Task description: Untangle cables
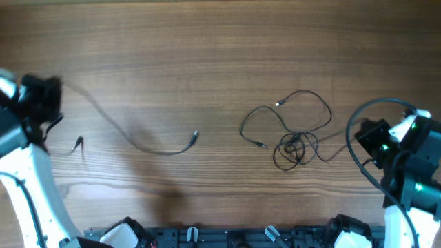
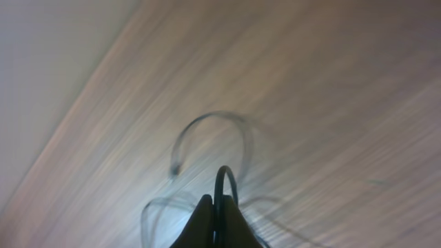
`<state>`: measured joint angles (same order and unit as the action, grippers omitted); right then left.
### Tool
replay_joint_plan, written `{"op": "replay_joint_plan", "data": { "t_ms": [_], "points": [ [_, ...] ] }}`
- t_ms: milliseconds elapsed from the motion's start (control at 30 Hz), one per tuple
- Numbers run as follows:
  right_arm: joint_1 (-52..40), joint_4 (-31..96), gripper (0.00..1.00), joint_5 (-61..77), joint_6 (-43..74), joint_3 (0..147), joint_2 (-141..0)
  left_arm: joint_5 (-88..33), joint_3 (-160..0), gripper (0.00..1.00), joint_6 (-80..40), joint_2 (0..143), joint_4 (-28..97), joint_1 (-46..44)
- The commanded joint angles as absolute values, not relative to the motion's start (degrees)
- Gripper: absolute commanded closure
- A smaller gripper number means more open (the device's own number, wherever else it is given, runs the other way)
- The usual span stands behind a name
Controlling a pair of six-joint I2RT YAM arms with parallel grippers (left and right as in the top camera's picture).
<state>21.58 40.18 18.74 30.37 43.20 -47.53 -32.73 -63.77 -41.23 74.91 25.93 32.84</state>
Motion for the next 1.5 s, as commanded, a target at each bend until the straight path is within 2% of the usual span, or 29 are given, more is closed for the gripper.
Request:
{"op": "replay_joint_plan", "data": {
  "t_ms": [0,133,167,200,300,333,367,533,633,733,833,933,1000,1100,1233,1300,1467],
  "points": [
    [19.9,38.4,0.95,35.5,23.9,43.8,-52.6,-56.5,-64.1,0.96,-29.6,77.5,20.1,22.9],
    [13.8,38.2,0.95,36.1,24.2,43.8,-59.2,-59.6,-64.1,0.96,-23.8,78.6,17.7,12.4],
    [9.8,38.1,0.94,36.1,24.2,43.8,-62.5,-59.8,-64.1,0.96,-19.9,78.5,17.8,8.3],
    [7.4,37.8,0.88,36.1,24.0,43.8,-64.4,-59.8,-64.1,0.96,-18.2,78.5,17.7,6.1],
    [2.0,37.5,0.48,36.1,17.6,43.8,-70.0,-61.1,-64.1,0.96,-12.8,78.5,17.6,1.1],
    [1.0,37.6,0.23,36.3,16.6,43.8,-72.2,-63.1,-64.1,0.96,-10.4,78.5,17.5,-0.5],
    [1.0,37.4,0.13,37.5,16.5,43.9,-73.2,-65.1,-64.1,0.96,-8.9,78.5,17.5,-1.3],
    [4.8,35.0,0.07,52.6,8.2,46.7,-72.4,-66.8,-64.1,0.96,-10.3,78.5,17.5,-1.1],
    [5.0,28.6,0.05,65.1,2.8,48.0,-70.7,-63.8,-64.1,0.96,-18.6,78.5,17.5,-0.1],
    [1.9,15.5,0.02,67.4,3.9,47.9,-70.8,-57.9,-64.1,0.96,-33.4,78.5,17.5,-0.4],
    [-3.9,6.9,0.01,60.2,8.7,47.9,-72.1,-53.8,-64.1,0.96,-44.9,78.5,17.5,-1.4],
    [-10.6,5.9,0.00,42.4,12.5,47.9,-73.3,-51.3,-64.1,0.96,-48.9,78.5,17.5,-1.8],
    [-12.9,12.3,0.00,31.7,18.1,47.9,-73.3,-51.1,-64.1,0.96,-48.9,78.5,17.8,-1.7],
    [-13.2,28.3,0.01,24.0,26.8,47.9,-73.3,-50.9,-64.1,0.96,-48.8,78.5,18.7,-1.7],
    [-12.2,43.8,0.00,23.1,33.6,48.2,-73.3,-47.3,-64.1,0.95,-48.9,78.5,19.1,-1.7],
    [-11.8,46.4,0.00,17.9,32.9,48.6,-73.3,-46.1,-64.1,0.95,-48.9,78.5,19.1,-1.8],
    [-11.7,48.0,0.00,-8.6,31.3,51.5,-73.3,-45.9,-64.1,0.95,-48.9,78.5,20.1,-1.8]
  ]
}}
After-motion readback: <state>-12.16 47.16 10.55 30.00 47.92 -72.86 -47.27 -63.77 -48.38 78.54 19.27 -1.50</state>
